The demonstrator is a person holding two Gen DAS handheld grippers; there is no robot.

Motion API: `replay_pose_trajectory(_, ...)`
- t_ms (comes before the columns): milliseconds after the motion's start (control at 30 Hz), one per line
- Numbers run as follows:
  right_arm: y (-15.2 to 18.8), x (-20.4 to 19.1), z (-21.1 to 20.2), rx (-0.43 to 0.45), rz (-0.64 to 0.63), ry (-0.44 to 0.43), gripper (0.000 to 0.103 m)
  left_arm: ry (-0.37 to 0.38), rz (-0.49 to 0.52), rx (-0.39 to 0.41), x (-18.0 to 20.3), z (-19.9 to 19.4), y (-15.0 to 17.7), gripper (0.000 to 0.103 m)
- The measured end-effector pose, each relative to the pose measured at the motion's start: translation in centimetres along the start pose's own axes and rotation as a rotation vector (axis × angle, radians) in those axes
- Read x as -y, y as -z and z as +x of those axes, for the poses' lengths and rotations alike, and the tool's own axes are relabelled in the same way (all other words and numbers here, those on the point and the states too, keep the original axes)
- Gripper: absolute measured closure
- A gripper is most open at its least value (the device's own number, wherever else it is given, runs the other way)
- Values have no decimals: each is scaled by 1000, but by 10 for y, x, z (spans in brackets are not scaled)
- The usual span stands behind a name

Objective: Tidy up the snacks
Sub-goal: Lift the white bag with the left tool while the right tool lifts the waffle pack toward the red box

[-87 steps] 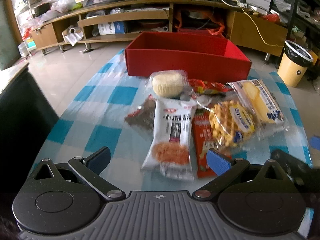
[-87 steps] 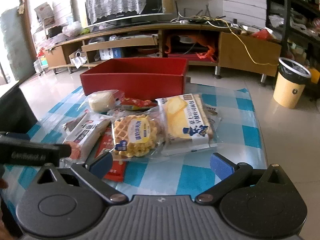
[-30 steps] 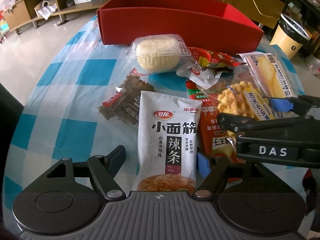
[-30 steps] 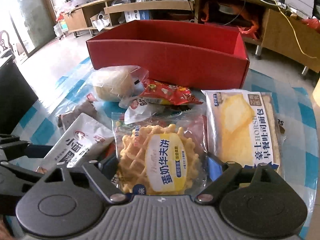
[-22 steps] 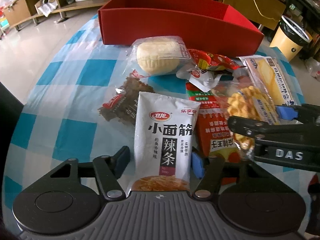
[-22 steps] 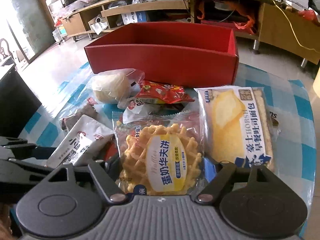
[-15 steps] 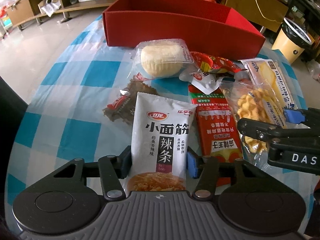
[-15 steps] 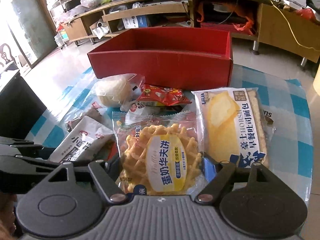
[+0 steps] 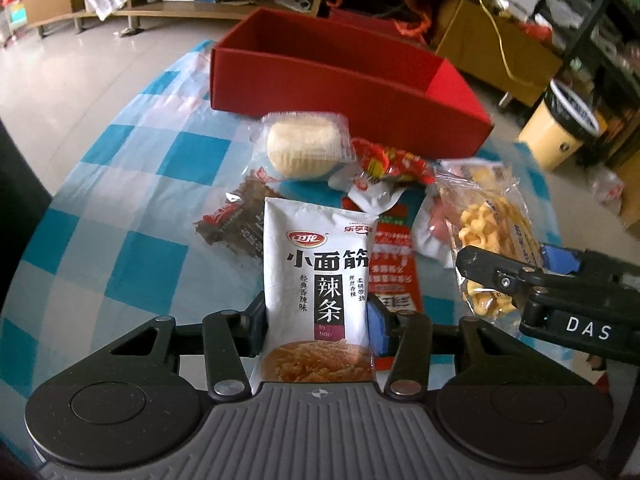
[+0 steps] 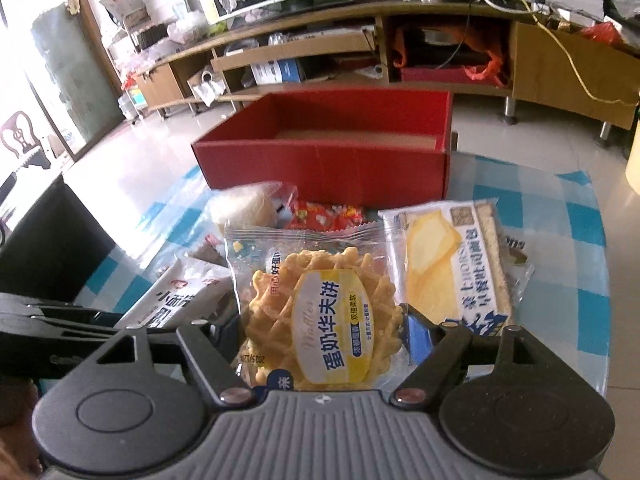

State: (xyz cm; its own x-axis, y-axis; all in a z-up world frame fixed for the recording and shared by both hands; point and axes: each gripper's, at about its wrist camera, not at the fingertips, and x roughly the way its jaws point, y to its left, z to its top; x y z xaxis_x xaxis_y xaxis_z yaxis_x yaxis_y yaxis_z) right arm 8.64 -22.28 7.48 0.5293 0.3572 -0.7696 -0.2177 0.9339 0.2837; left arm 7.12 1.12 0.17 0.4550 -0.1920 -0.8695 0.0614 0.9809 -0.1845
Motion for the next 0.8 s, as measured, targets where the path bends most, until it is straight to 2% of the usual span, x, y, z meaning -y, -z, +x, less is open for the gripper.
replay_pose_trajectory(267, -12, 9, -26, 79, 43, -19, 26, 52, -27, 42, 8, -27, -19, 46)
replay_pose_trajectory(467, -24, 18, -19, 79, 83, -17, 26, 86, 0, 95, 20, -26, -42, 45)
replay_pose_trajectory(567, -29, 21, -16, 86, 90, -16, 26, 81, 21, 127, 26, -23, -54, 46)
replay_pose_trajectory(667, -33, 23, -13, 90, 95, 0, 26, 66, 31, 122, 27, -16, -58, 46)
replay_pose_trajectory(700, -34, 25, -12, 88, 99, -1, 26, 66, 28, 110, 27, -12, -57, 43)
replay_pose_trajectory(767, -34, 27, -11, 85, 107, -4, 26, 67, 45, 80, 27, -6, -50, 20)
replay_pose_trajectory(800, -34, 27, -10, 84, 108, -3, 26, 52, 51, 73, 28, -3, -46, 16)
